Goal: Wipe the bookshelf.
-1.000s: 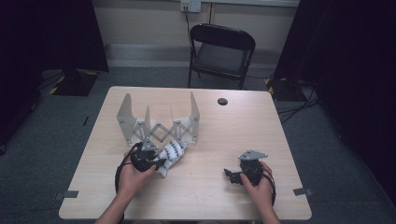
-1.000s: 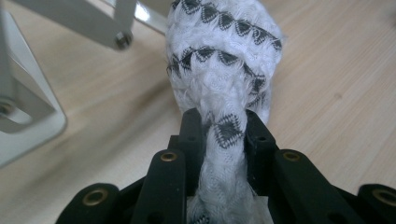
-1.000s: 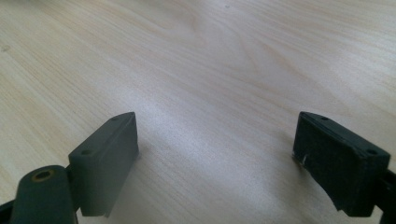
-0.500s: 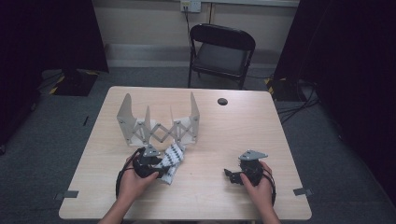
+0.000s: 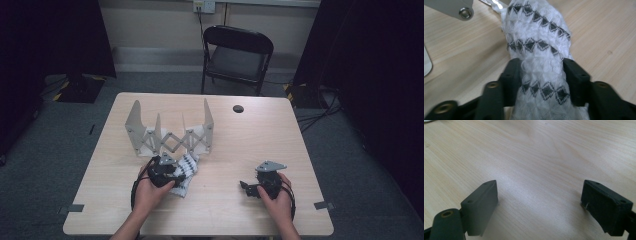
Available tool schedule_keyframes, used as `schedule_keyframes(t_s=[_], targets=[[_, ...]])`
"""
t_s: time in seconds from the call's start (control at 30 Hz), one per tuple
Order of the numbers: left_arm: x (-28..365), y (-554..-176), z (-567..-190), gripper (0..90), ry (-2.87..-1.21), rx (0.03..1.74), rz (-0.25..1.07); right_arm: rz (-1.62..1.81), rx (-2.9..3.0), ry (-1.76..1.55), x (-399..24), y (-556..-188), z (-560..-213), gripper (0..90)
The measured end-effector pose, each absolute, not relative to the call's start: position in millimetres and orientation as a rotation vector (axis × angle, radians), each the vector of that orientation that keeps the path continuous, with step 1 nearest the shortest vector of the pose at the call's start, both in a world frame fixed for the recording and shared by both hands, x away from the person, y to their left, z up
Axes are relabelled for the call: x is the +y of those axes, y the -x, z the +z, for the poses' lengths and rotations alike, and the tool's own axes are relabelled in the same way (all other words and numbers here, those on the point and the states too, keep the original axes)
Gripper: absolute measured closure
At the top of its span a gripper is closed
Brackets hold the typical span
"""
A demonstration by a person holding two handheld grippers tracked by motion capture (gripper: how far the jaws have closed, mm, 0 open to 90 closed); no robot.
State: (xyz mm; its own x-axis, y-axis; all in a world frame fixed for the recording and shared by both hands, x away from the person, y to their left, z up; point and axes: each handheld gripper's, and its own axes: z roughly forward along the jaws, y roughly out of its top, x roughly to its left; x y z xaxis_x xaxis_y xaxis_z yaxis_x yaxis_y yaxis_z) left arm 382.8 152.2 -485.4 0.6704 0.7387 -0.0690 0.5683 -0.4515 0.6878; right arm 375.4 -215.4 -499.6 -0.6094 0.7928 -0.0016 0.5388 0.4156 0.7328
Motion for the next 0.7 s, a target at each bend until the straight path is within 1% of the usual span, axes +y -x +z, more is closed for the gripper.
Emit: schedule_keyframes(t_s=[0.07,0.17,0.33,0.43,0.57,0.7], targets=[[152.5,-380.4,-483.2,66.1,-2.198,1.002,0.287,1.013,2.327,-1.145,-215.4,-375.4,-499.6,13.4],[154.1,-379.0,-481.9,71.3,-2.202,0.998,0.252,1.012,2.328,-1.144,-215.4,-375.4,-499.6,13.4],[156.5,-376.3,-478.4,72.5,-2.204,0.984,0.233,1.012,2.329,-1.146,-215.4,-375.3,-499.5,13.4],[156.2,-373.6,-469.9,72.7,-2.209,0.959,0.233,1.012,2.328,-1.147,-215.3,-375.3,-499.5,13.4],[153.4,-369.9,-446.8,72.8,-2.187,0.910,0.276,1.012,2.329,-1.146,-215.3,-375.3,-499.5,13.4],[151.8,-366.8,-413.4,72.8,-2.150,0.838,0.343,1.012,2.329,-1.146,-215.3,-375.3,-499.5,13.4]])
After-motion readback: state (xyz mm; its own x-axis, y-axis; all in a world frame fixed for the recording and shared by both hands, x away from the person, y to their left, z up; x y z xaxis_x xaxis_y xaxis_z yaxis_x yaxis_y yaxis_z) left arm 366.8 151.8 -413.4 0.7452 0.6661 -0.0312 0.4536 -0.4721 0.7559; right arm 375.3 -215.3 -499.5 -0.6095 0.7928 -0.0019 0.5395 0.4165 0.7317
